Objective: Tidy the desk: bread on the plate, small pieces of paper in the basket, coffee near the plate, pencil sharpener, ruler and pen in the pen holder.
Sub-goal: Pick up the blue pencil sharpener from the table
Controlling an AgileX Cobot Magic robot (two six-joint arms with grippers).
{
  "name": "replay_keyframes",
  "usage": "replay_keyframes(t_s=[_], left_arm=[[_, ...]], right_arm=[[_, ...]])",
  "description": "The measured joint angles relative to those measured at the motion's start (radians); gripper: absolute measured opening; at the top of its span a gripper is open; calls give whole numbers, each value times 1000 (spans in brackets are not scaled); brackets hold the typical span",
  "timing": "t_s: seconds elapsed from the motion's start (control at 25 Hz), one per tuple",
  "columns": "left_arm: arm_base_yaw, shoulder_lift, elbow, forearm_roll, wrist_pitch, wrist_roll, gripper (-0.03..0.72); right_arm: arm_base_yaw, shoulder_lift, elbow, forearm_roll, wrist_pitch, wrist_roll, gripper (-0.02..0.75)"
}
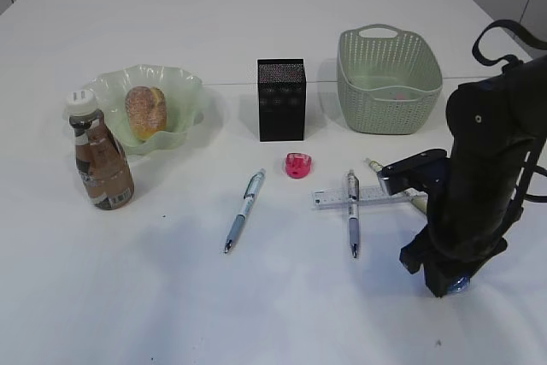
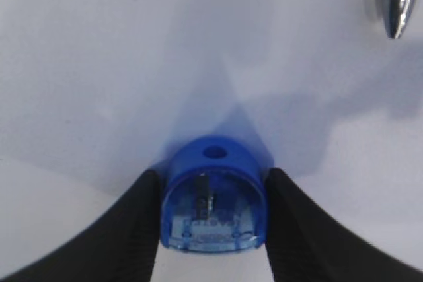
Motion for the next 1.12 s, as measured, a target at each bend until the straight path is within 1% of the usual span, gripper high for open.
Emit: replay_keyframes(t_s=[0.04,0.12,0.36,0.4,0.68,0.76,0.88,0.96,1.04,1.08,1.12], left_arm=[[0,0,0,0,0,0,448],[0,0,0,0,0,0,448],[0,0,0,0,0,0,448],[0,0,0,0,0,0,448],[0,0,-2,0,0,0,448],[0,0,-2,-2,0,0,448],[0,0,-4,-3,-2,0,448],[0,0,-6,-3,-7,0,448],[0,0,-6,-3,-18,0,448],[0,0,-6,-3,-24,0,448],[0,0,-6,-4,-28,-2,448]], right_arm=[[0,0,0,0,0,0,359],[0,0,0,0,0,0,347],[0,0,0,0,4,0,342],[0,0,-16,8,49,0,342],[0,0,-75,32,130,0,342],[0,0,-105,66,197,2,342],[0,0,-141,106,246,2,342],[0,1,-176,137,264,2,342],[0,1,-176,137,264,2,342],[0,1,-261,174,282,-11,342],[0,1,-281,178,284,-16,342]])
